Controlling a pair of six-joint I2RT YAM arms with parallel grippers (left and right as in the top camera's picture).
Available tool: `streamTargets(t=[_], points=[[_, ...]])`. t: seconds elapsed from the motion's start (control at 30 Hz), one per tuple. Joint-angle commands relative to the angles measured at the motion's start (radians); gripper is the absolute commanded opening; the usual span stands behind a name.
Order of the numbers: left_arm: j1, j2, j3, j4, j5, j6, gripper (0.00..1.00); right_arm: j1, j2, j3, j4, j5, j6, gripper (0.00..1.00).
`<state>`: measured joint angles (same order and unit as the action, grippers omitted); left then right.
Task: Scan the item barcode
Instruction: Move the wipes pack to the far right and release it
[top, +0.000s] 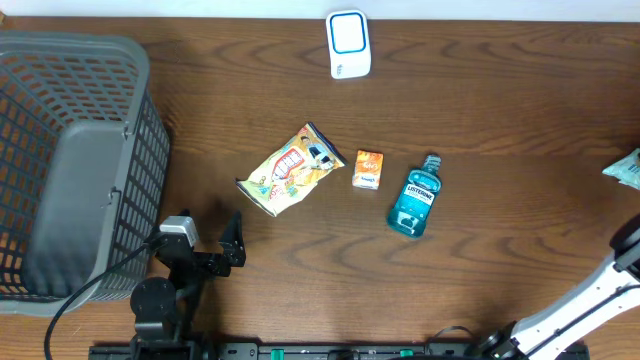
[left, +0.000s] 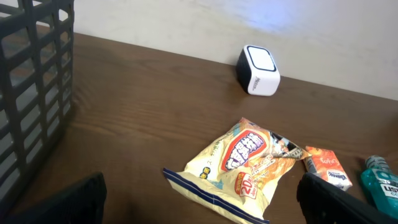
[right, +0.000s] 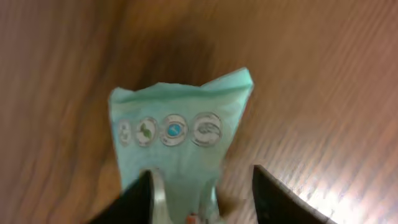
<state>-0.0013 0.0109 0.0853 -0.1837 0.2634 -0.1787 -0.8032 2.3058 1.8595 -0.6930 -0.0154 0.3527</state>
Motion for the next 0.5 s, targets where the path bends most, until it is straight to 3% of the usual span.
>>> streamTargets(t=[0.0, 0.27, 0.47], points=[[-0.003, -0.007, -0.021, -0.018, 0.013, 0.01, 0.98, -0.04, -0.069, 0.046, -0.005, -0.352, 0.007, 0.99], [-0.003, -0.007, -0.021, -0.018, 0.013, 0.01, 0.98, 0.016, -0.151, 0.054, -0.002, -0.825, 0.169, 0.99], [-0.003, -0.007, -0.021, -0.018, 0.013, 0.01, 0.98, 0.204, -0.295, 0.054, -0.115, -0.758, 0.163, 0.99]])
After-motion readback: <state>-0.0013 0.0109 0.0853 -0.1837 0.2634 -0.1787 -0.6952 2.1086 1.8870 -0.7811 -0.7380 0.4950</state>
